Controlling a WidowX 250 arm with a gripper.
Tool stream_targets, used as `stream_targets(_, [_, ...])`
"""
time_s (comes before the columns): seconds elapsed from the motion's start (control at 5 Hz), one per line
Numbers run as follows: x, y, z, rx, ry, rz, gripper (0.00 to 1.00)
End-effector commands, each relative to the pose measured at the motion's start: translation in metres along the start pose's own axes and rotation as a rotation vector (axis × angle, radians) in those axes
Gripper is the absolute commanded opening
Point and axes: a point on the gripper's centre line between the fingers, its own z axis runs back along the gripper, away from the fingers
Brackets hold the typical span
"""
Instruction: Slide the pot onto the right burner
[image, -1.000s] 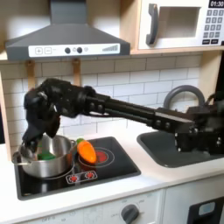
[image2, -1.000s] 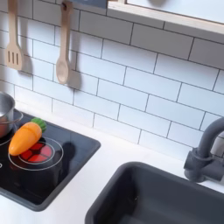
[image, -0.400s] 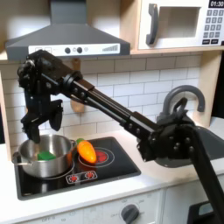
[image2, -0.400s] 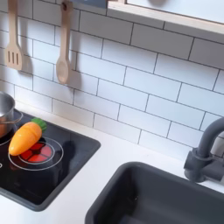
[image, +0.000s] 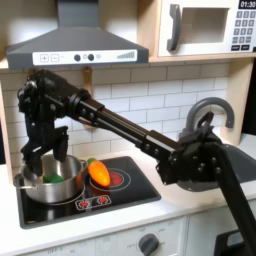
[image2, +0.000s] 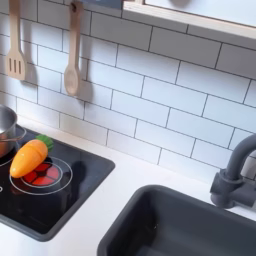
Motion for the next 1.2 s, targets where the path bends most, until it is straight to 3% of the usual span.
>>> stream_targets(0.0, [-0.004, 0.002, -0.014, 0.023, 0.008, -0.030, 1.00])
stream_targets(0.4, [-0.007, 0.005, -0.021, 0.028, 0.007, -0.036, 1.00])
stream_targets(1.0, [-0.006, -0.011, -0.023, -0.006, 0.004, -0.035, 1.00])
